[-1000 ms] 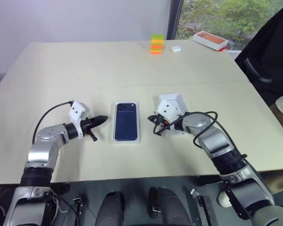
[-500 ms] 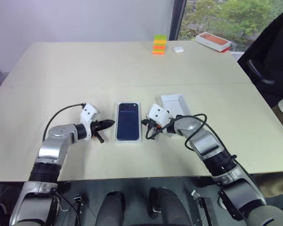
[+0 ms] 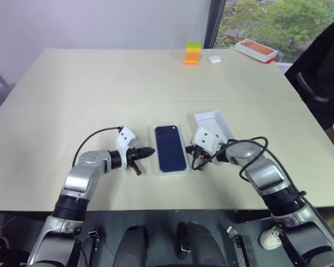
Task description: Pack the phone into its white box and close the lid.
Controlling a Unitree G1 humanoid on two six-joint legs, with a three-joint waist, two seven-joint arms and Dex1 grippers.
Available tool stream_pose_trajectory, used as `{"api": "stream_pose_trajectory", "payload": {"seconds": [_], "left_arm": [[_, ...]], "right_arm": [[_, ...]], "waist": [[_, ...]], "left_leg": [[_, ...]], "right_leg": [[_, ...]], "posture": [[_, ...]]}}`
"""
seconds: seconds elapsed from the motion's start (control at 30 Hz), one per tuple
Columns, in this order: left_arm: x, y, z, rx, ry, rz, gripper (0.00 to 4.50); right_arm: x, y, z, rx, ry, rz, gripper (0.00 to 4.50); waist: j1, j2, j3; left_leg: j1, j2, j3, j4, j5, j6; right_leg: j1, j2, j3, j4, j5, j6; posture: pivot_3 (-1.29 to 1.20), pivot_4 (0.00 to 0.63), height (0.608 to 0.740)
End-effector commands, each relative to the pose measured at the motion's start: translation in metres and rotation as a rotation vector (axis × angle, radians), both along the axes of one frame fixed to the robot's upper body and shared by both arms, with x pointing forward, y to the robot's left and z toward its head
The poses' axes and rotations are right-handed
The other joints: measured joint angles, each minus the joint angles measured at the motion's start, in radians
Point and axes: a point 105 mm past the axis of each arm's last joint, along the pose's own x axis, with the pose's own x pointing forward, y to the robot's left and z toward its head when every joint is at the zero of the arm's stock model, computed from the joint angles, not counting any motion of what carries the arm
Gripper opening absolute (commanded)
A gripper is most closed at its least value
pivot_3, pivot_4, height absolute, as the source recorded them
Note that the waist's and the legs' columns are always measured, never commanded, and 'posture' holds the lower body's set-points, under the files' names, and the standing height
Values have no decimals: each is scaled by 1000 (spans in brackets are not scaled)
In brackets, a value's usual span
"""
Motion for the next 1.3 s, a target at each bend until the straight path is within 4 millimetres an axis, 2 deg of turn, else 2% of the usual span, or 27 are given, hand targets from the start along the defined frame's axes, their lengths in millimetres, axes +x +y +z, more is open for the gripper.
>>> {"api": "stream_pose_trajectory", "payload": {"seconds": [0.03,0.2,0.37,0.47,0.8,1.03,1.1,1.13,1.2,1.3], "left_arm": [[-2,-18,3,-13,-7,-56,17],[-1,-20,3,-8,-12,-70,17],[2,-18,11,-47,-15,-56,17],[-1,-17,8,-21,-30,-61,17],[5,5,12,-14,-48,-10,17],[12,37,28,17,-75,81,17],[13,46,38,-45,-40,106,17],[13,50,43,-83,-15,108,259],[10,55,57,-120,-45,87,816],[6,61,66,-96,-115,65,2291]], "right_arm": [[-9,3,10,19,-15,42,0],[-9,-5,8,7,-21,6,0],[-7,-2,10,19,-30,2,0],[-7,-1,10,30,-22,6,0],[-9,-4,12,9,-20,26,0],[-8,-14,43,-38,-92,71,0],[-7,-15,56,8,-87,59,0],[-7,-14,62,41,-70,58,0],[-8,-12,73,103,-24,39,529],[-3,-5,88,145,-2,-27,1810]], "waist": [[-1,0,0],[-2,0,0],[-2,0,0],[-2,0,0],[-4,0,0],[-4,0,0],[-5,0,0],[-5,0,0],[-5,0,0],[-6,0,0]], "left_leg": [[0,0,0,0,0,0],[0,1,-1,0,0,0],[0,1,-1,0,0,0],[0,1,-1,0,0,0],[0,1,-1,0,0,0],[0,1,-1,0,0,0],[0,1,-1,0,0,0],[0,1,-1,0,0,0],[0,1,-1,0,0,0],[0,2,-1,0,0,0]], "right_leg": [[0,0,0,0,0,0],[0,1,0,0,-2,3],[0,1,0,0,-2,3],[0,1,0,0,-2,3],[0,2,0,0,-2,3],[-1,2,0,0,-2,3],[-1,2,0,0,-2,3],[-1,2,0,0,-2,3],[-1,2,0,1,-2,3],[-1,2,0,1,0,0]], "posture": [[0,150,740],[0,150,740],[0,150,740],[0,150,740],[0,150,740],[0,150,740],[0,150,740],[0,150,740],[0,150,740],[0,150,740]]}}
